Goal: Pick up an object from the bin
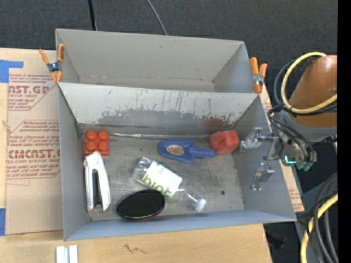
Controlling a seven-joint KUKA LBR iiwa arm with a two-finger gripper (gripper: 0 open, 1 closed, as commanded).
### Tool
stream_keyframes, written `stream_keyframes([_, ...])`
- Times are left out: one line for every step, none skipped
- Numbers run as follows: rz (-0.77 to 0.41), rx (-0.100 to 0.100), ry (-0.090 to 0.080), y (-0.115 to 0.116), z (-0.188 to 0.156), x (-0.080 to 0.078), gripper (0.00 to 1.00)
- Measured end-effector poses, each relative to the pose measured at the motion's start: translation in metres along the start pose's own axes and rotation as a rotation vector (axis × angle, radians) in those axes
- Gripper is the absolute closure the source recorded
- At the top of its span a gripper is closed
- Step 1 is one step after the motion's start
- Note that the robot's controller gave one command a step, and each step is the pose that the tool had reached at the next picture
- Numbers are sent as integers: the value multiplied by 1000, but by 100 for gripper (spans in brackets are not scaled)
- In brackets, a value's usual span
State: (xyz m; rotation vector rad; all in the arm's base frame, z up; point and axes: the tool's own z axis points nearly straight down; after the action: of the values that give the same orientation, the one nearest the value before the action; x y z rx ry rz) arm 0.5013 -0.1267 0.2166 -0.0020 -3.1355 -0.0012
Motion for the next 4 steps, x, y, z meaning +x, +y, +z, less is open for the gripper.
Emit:
stream_keyframes([-2, 1, -8, 1, -4, -2, 0])
stream_keyframes([-24, 3, -14, 30, 60, -40, 0])
stream_keyframes([-15, -1, -4, 100, 62, -62, 0])
stream_keyframes([14, 0, -10, 92, 79, -87, 0])
